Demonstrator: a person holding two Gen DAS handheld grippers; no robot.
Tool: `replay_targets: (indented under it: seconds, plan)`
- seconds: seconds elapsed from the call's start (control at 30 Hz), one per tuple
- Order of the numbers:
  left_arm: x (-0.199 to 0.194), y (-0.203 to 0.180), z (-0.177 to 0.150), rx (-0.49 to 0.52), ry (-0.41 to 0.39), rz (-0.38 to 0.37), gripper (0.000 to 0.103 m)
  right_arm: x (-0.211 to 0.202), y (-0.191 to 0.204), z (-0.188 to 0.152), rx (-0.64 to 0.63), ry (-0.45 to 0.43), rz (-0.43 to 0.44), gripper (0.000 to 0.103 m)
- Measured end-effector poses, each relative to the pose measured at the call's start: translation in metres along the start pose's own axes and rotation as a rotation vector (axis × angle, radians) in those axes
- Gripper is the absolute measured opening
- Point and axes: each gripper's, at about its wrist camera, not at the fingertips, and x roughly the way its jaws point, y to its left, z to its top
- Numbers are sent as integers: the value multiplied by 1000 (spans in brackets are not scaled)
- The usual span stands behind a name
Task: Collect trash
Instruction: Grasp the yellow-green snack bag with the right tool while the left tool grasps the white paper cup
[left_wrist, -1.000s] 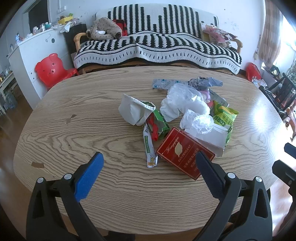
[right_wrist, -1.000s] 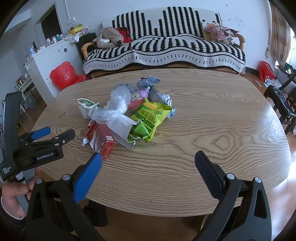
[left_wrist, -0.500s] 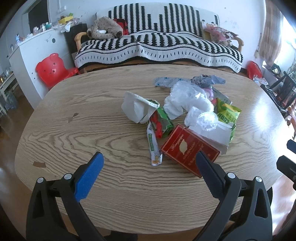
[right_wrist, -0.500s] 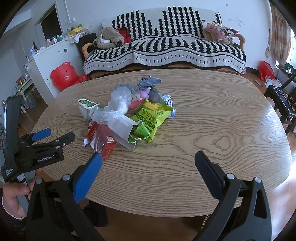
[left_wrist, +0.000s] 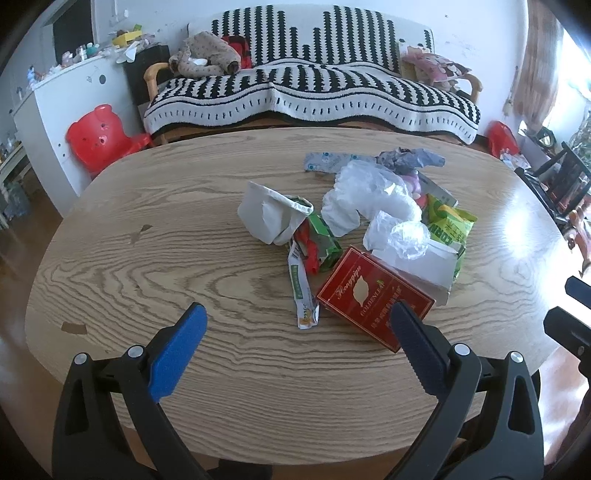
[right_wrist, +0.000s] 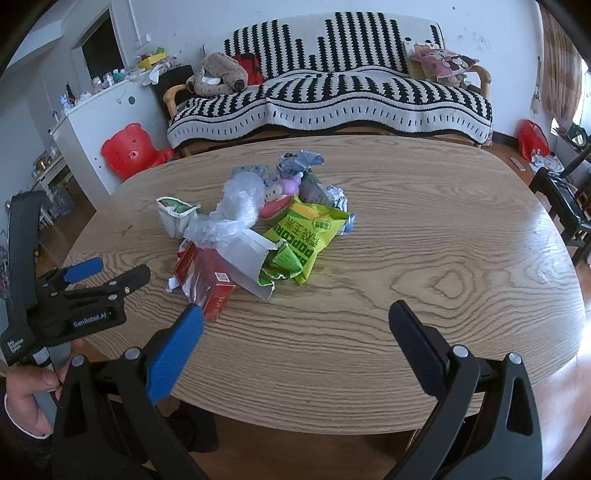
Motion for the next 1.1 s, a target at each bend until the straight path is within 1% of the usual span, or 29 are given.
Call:
replay_targets:
  seconds: [0.2, 0.33, 0.43, 0.5, 0.57, 0.6, 0.67, 0.77, 0.83, 0.9, 0.93, 1.0, 1.03, 1.1]
  plan:
    - [2, 7, 2, -5, 4, -7, 97, 13, -4, 9, 36, 4, 35, 97]
    - [12, 13, 13, 11, 5, 4, 97, 38, -18, 22, 129, 18, 49, 97]
    - [30, 16, 31, 46, 10, -11, 97, 64, -32, 32, 219, 46, 75, 97]
    - [49, 18, 43, 78, 8, -11, 97, 84, -42, 39, 286, 74, 101, 97]
    - [65, 21, 50, 78, 24, -12, 97, 99, -49, 43, 330, 100, 122, 97]
    - [74, 24, 53, 67, 36, -24, 97, 110, -53, 45, 354, 116, 134, 97]
    - [90, 25, 57, 59, 55, -43, 97, 125, -55, 48, 370, 135, 138, 97]
    - [107, 20, 60, 103, 44, -8, 97, 142, -56, 53, 376, 149, 134, 97]
    - [115, 17, 64, 109, 36, -17, 97, 153, -59, 55, 399, 163, 157, 97]
    - [119, 17, 68, 97, 33, -20, 97, 158, -60, 61, 406, 148, 156, 96]
    - [122, 16, 70, 98, 24, -16, 97, 161, -60, 63, 410, 146, 162, 95]
    - [124, 16, 72, 102, 13, -18, 95, 166, -58, 64, 421, 143, 182, 86]
    - [125, 16, 73, 102, 10, -18, 92, 167, -57, 65, 417, 143, 182, 82]
    - [128, 18, 76, 101, 20, -29, 77, 172, -50, 67, 396, 156, 194, 62]
